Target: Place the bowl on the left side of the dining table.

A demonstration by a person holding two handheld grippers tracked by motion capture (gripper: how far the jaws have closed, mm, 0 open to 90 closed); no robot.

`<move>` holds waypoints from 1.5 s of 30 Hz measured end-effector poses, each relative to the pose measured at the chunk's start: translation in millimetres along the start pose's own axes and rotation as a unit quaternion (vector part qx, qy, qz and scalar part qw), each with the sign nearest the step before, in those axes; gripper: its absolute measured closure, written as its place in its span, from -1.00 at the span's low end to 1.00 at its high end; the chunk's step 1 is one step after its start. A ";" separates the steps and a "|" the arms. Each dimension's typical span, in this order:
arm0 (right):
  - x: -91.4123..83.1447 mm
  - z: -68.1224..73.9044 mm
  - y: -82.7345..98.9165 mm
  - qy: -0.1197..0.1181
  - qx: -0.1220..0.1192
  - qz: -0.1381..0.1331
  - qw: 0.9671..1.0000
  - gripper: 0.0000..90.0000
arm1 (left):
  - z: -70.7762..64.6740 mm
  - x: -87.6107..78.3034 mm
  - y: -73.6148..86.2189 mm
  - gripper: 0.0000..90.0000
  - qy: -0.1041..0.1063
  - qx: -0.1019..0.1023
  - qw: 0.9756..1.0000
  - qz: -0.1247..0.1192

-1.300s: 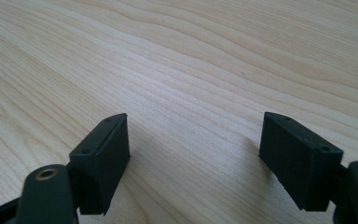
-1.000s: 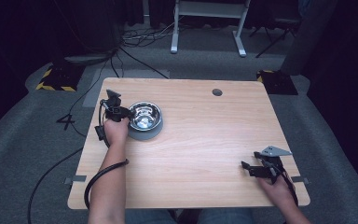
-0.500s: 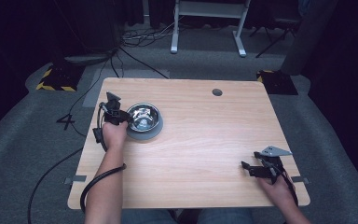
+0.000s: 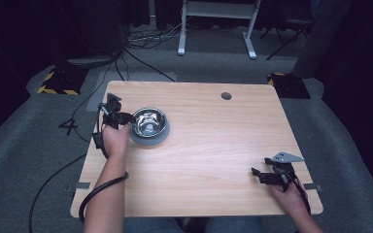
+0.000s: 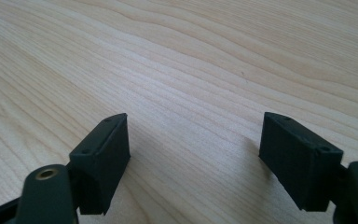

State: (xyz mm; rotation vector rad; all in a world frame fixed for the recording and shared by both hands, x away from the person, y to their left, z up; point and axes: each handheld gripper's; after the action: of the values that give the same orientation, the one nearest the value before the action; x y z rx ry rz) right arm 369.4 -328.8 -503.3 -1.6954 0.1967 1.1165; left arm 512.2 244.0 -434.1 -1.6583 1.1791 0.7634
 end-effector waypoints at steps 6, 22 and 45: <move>0.1 0.2 -0.1 -0.001 0.002 -0.001 1.000 -0.46 | -10.0 -21.6 6.6 0.14 -0.032 0.044 0.998 -0.027; -0.4 0.0 0.7 0.003 -0.002 0.000 1.000 -0.46 | -37.4 -76.5 48.1 0.12 0.030 0.129 0.989 -0.071; -0.3 -0.8 0.8 0.006 -0.006 0.001 1.000 -0.46 | -46.8 -110.8 121.4 0.10 0.045 0.201 0.974 -0.098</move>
State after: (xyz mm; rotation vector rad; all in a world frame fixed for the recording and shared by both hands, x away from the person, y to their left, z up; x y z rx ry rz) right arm 369.2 -329.9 -503.6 -1.7122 0.1991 1.1117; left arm 358.8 227.6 -360.6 -1.4507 1.1255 0.3020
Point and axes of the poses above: each handheld gripper's, and its own axes: x roughly forward along the jaws, y roughly out of its underside, z roughly to its left, and after that the axes turned 7 degrees about z, right-handed
